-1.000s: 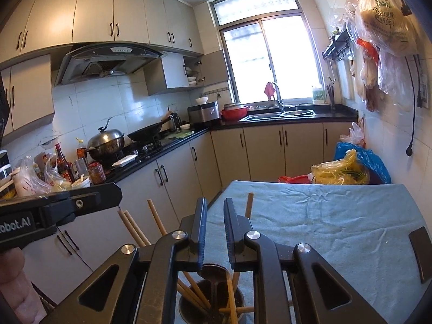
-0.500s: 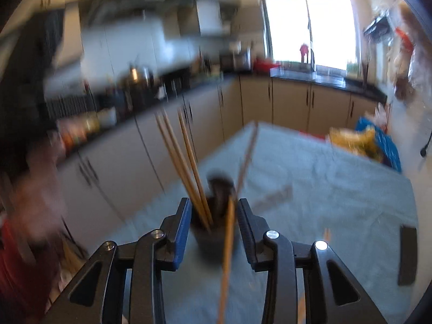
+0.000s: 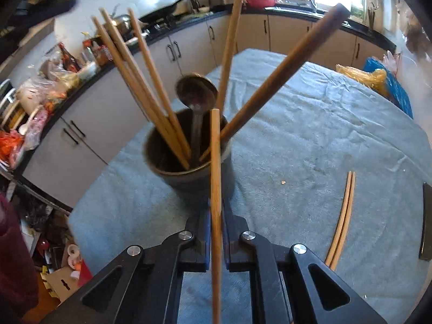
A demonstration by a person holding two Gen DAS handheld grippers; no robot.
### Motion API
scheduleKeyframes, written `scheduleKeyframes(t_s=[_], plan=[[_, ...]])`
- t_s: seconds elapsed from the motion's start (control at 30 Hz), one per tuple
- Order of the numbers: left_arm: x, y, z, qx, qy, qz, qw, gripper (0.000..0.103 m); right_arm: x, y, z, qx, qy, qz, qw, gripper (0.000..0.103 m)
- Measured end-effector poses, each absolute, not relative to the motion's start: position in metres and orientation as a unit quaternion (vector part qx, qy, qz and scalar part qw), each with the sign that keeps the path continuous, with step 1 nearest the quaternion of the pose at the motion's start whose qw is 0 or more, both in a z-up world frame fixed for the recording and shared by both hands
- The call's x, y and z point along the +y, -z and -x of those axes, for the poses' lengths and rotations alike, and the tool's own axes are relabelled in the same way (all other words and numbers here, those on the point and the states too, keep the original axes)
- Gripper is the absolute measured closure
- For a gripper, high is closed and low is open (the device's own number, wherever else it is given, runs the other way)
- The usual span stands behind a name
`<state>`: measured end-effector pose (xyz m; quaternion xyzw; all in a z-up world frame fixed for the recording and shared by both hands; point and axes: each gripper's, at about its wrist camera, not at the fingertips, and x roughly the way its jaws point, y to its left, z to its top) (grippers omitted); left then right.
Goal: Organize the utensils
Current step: 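Withdraw both open tools from the cup toward the remaining chopsticks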
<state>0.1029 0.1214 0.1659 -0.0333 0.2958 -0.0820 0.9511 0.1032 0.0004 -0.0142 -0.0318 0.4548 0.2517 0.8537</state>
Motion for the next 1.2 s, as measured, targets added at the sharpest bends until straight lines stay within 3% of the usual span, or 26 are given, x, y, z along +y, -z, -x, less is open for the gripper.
scheduleKeyframes(t_s=[0.27,0.47,0.53,0.63,0.93,1.03,1.2], plan=[[0.126,-0.167,-0.105,0.293,0.084,0.041,0.951,0.090,-0.009,-0.078,-0.063,0.322,-0.281,0.003,0.904,0.095],[0.127,-0.167,-0.106,0.295,0.083,0.042,0.951,0.090,-0.006,-0.126,-0.045,0.102,-0.241,-0.029,0.965,0.095],[0.128,-0.167,-0.107,0.297,0.085,0.043,0.950,0.090,0.006,-0.127,-0.052,0.066,-0.212,-0.022,0.975,0.095],[0.128,-0.166,-0.108,0.299,0.085,0.044,0.950,0.089,0.018,-0.116,-0.069,0.065,-0.207,-0.035,0.975,0.095],[0.128,-0.165,-0.111,0.298,0.086,0.046,0.950,0.080,0.030,-0.072,-0.105,0.174,-0.206,-0.033,0.963,0.092],[0.127,-0.166,-0.110,0.295,0.085,0.049,0.950,0.075,0.017,-0.083,-0.097,0.160,-0.211,-0.043,0.963,0.081],[0.126,-0.174,-0.101,0.287,0.089,0.051,0.953,0.075,-0.009,-0.120,-0.066,0.116,-0.217,-0.072,0.967,0.079]])
